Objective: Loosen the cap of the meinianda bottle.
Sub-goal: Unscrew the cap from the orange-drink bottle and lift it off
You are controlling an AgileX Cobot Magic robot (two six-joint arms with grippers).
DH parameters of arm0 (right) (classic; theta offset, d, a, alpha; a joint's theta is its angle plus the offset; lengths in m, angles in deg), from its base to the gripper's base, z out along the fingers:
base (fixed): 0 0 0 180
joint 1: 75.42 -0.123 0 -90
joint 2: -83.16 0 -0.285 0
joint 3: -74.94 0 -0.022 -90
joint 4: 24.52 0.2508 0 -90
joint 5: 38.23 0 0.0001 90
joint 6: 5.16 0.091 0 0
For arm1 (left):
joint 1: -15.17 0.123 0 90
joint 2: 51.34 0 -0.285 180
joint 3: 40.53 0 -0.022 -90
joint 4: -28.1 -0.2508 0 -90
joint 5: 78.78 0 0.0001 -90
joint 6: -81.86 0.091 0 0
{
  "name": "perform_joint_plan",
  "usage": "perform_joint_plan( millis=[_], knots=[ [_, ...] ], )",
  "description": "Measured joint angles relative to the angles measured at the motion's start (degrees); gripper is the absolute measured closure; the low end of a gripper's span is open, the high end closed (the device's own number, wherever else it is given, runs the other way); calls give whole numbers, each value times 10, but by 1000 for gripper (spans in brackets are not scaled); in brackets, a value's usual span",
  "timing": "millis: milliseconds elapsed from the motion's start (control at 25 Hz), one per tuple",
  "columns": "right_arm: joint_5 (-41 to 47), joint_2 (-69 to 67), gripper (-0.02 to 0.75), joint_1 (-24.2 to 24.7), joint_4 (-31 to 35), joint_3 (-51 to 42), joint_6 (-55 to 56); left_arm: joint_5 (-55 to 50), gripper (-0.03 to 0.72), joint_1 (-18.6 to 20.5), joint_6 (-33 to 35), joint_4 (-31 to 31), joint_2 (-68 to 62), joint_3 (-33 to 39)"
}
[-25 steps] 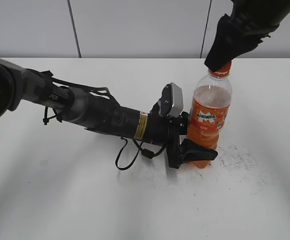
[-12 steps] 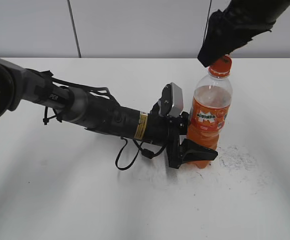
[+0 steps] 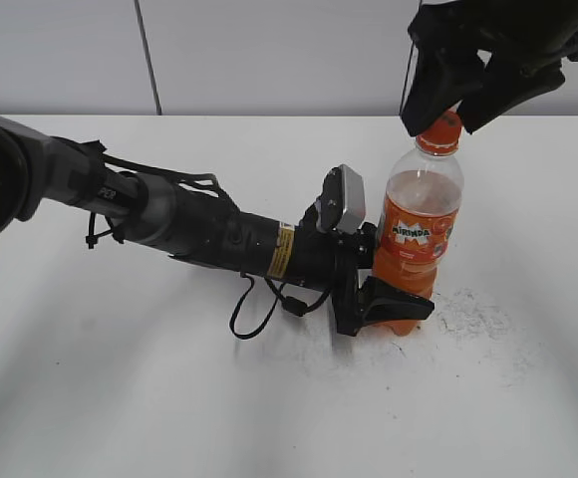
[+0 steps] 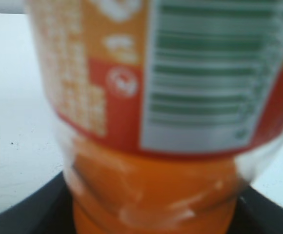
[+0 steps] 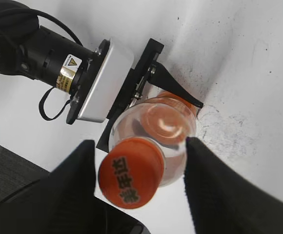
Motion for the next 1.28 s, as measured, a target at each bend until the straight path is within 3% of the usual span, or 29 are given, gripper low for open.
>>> perform_joint_plan(
  millis=[120,200,320,520,640,1280],
  knots=[
    [0,0,415,0,1,0,-13,0,177,0,0,0,0,0],
    [0,0,467,0,3,0,-42,0,177,0,0,0,0,0],
    [0,0,467,0,4,0,-113,0,178,0,0,0,0,0],
    [1,0,467,0,13,0,-365,0,178,0,0,0,0,0],
    [3,0,467,0,15,0,-430,0,178,0,0,-1,0,0],
    [9,8,468,0,17,-2,-514,1,178,0,4,-2,0,0]
  ],
)
